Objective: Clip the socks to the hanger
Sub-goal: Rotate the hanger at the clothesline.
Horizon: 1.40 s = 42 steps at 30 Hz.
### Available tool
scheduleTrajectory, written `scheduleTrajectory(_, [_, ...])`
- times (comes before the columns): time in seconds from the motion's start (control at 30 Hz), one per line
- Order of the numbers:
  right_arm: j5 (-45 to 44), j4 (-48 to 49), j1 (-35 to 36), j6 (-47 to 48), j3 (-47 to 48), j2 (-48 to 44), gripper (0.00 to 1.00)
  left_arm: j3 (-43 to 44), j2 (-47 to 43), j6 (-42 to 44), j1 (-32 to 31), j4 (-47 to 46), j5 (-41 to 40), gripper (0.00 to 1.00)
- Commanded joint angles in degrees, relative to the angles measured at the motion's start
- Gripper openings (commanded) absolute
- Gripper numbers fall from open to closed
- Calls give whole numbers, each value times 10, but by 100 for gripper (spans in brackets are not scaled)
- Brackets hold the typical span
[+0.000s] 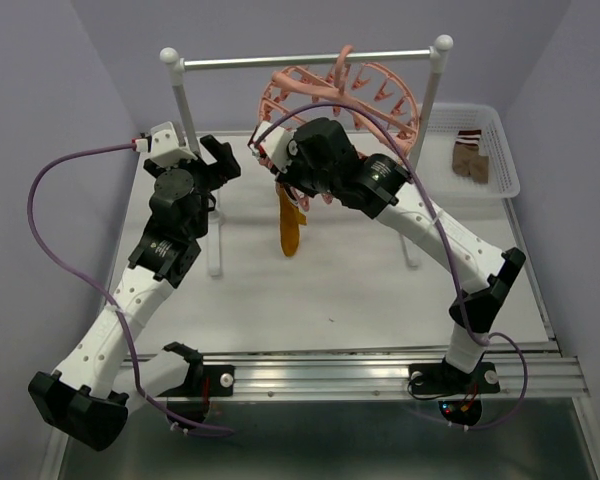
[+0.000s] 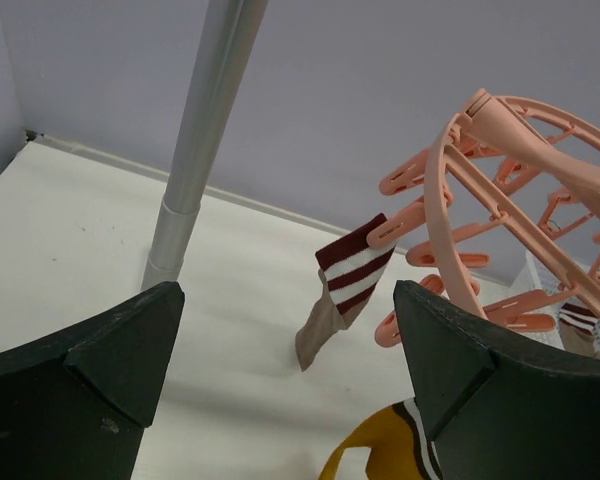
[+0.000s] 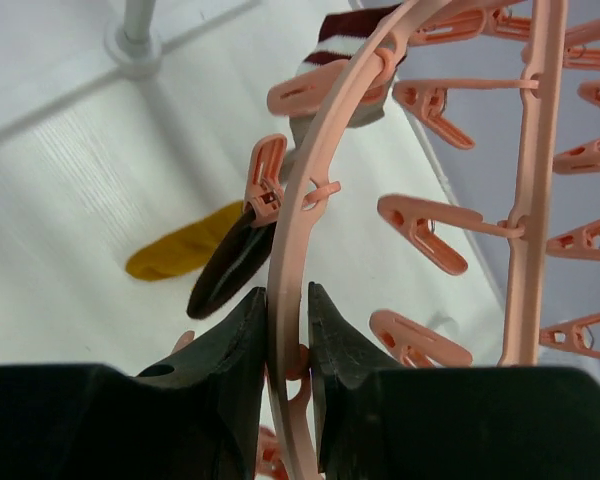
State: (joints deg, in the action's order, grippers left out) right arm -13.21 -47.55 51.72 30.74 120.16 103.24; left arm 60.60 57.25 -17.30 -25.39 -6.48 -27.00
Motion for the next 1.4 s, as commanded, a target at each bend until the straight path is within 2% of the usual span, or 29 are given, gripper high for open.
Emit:
scheduleTrajectory(0.0, [3, 77, -3, -182, 29, 6, 1, -2, -7, -11, 2, -15, 13, 99])
scheduleTrajectory(0.37, [-30, 182, -3, -336, 56, 38, 1, -36, -39, -34, 2, -9, 19, 99])
scheduleTrajectory(0.53, [-19, 203, -3, -385, 84, 63, 1, -83, -97, -41, 2, -13, 77, 99])
scheduleTrajectory(0.8, [-66, 231, -3, -412, 96, 92, 1, -155, -166, -39, 3, -42, 204, 99])
scheduleTrajectory(0.9, [-64, 240, -3, -416, 100, 99, 1, -175, -159, -16, 2, -77, 255, 99])
scheduleTrajectory(0.97, [-62, 242, -3, -416, 100, 99, 1, -195, -149, 20, 2, -140, 309, 99])
scheduleTrajectory(1.0, [-61, 243, -3, -416, 98, 98, 1, -201, -137, 76, 2, -163, 333, 99])
scheduleTrajectory(1.07, [-57, 243, -3, -416, 95, 96, 1, -191, -121, 122, 2, -189, 339, 99])
scheduleTrajectory(1.13, [-52, 244, -3, -416, 91, 92, 1, -165, -95, 151, 5, -163, 330, 99])
scheduleTrajectory(1.27, [-55, 244, -3, -410, 91, 86, 1, -139, -58, 170, 9, -148, 389, 99])
scheduleTrajectory(1.37, [-53, 244, -3, -409, 86, 81, 1, -123, -34, 165, 9, -149, 363, 99])
